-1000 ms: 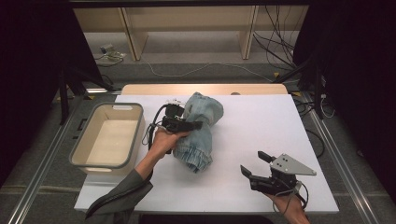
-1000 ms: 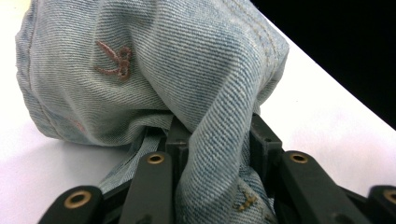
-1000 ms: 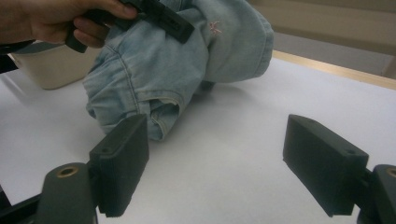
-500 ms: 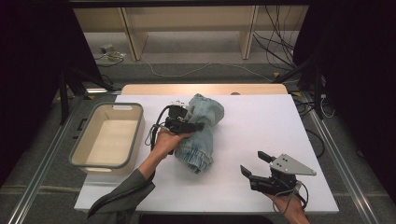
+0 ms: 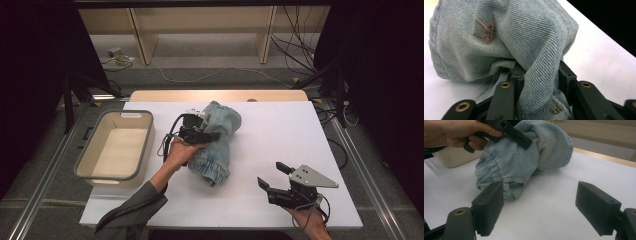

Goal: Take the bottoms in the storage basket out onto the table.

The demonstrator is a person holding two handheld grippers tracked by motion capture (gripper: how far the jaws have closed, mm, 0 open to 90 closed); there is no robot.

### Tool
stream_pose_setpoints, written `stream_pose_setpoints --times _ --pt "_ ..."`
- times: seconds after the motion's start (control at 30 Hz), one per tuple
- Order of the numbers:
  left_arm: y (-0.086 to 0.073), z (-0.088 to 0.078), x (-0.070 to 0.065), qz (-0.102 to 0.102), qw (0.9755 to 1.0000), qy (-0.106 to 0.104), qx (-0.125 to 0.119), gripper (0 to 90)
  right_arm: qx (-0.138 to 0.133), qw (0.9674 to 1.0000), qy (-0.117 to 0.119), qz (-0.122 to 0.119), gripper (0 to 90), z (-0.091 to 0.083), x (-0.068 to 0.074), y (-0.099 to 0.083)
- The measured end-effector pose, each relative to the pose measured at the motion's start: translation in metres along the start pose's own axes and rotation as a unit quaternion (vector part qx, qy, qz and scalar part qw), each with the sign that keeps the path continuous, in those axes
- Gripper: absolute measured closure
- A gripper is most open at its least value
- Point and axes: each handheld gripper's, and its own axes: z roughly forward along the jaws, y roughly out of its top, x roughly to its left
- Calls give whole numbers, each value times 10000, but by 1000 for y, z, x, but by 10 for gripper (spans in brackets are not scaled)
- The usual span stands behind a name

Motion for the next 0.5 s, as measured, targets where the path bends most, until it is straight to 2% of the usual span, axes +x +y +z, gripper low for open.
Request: stream_pose_setpoints --times 0.5 --pt "-4 5 -3 103 9999 -30 62 583 19 10000 3 -35 235 0 1 0"
